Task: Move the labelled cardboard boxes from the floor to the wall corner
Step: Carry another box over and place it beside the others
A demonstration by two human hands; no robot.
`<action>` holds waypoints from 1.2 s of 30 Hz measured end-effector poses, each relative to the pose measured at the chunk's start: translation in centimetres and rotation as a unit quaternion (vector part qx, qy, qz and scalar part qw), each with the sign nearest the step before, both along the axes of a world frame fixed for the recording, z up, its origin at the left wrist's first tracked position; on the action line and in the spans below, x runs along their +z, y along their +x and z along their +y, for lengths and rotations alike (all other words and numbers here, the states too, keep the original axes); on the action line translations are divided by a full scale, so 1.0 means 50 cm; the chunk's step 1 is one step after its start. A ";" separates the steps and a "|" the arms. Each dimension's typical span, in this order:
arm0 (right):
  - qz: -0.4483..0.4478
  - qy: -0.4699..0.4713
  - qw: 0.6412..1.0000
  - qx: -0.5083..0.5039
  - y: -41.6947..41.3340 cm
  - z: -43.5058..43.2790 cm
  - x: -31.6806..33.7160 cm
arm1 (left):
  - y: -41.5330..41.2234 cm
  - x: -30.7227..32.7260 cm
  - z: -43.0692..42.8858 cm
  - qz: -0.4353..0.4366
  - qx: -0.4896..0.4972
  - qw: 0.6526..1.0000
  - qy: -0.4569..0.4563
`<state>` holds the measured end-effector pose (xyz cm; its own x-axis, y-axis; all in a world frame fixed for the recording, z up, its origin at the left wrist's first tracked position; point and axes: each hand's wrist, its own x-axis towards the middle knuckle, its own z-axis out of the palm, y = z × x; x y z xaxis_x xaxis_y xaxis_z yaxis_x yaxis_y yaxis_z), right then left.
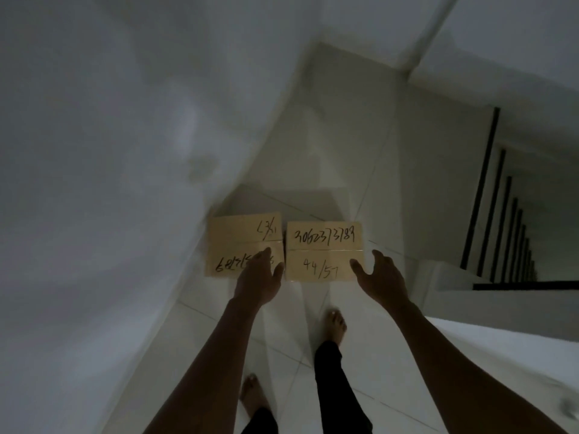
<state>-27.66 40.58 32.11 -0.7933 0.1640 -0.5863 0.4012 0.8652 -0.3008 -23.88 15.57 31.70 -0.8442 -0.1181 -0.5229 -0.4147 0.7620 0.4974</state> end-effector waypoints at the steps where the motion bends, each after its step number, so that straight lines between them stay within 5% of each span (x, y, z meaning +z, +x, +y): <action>1: -0.008 -0.004 1.000 -0.006 -0.030 0.016 -0.046 | -0.035 -0.041 0.019 -0.004 0.003 1.000 0.004; 9: -0.055 -0.022 0.997 -0.057 -0.213 0.122 -0.525 | -0.253 -0.532 0.137 -0.046 0.041 0.998 0.010; 15: -0.066 -0.047 0.992 -0.095 -0.224 0.170 -0.797 | -0.225 -0.782 0.184 -0.031 0.021 0.998 -0.056; 25: -0.076 -0.067 0.985 -0.137 -0.261 0.273 -0.838 | -0.220 -0.817 0.254 0.067 0.144 0.986 -0.057; 27: -0.091 -0.101 0.982 -0.133 -0.271 0.285 -0.846 | -0.215 -0.824 0.251 0.048 0.191 0.980 -0.038; 31: -0.117 -0.192 0.960 -0.166 -0.267 0.290 -0.858 | -0.211 -0.838 0.225 -0.060 0.257 0.953 0.150; 36: -0.109 -0.194 0.954 -0.199 -0.246 0.284 -0.806 | -0.209 -0.793 0.211 -0.085 0.255 0.947 0.175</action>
